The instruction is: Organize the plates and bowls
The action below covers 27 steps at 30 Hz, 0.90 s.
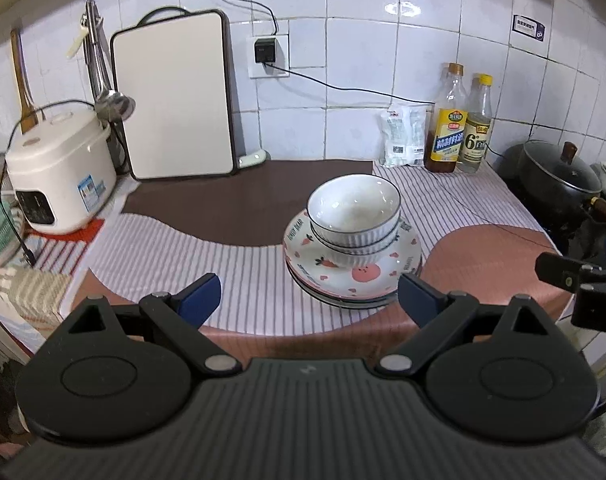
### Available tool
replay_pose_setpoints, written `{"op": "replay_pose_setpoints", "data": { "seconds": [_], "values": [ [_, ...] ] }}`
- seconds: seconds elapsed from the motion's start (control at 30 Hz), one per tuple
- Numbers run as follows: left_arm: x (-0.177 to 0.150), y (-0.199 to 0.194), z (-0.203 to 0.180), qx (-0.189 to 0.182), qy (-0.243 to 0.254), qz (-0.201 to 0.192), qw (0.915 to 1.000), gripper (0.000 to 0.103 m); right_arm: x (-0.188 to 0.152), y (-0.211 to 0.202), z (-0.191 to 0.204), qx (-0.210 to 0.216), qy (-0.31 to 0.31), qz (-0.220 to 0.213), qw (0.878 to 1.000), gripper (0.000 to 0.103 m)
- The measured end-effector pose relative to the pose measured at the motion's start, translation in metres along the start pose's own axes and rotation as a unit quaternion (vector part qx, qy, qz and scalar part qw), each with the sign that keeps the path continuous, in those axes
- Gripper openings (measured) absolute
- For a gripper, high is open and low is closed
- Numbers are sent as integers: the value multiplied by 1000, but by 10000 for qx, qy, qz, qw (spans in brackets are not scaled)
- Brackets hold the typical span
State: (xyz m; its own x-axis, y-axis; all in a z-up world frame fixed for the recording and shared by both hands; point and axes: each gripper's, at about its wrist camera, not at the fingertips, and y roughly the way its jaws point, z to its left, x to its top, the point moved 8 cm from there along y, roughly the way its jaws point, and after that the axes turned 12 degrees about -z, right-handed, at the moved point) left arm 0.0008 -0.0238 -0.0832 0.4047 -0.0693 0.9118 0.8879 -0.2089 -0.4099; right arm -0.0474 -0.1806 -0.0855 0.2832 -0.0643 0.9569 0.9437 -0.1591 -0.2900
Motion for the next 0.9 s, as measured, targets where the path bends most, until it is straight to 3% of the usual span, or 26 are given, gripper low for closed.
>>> {"op": "replay_pose_setpoints", "data": {
  "seconds": [0.53, 0.9],
  "values": [
    [-13, 8, 2, 105, -127, 197, 9997, 96, 1, -4, 3, -95, -207, -209, 9995, 102],
    [-13, 6, 1, 95, -125, 89, 9998, 96, 0, -3, 4, -97, -215, -216, 9995, 102]
  ]
}}
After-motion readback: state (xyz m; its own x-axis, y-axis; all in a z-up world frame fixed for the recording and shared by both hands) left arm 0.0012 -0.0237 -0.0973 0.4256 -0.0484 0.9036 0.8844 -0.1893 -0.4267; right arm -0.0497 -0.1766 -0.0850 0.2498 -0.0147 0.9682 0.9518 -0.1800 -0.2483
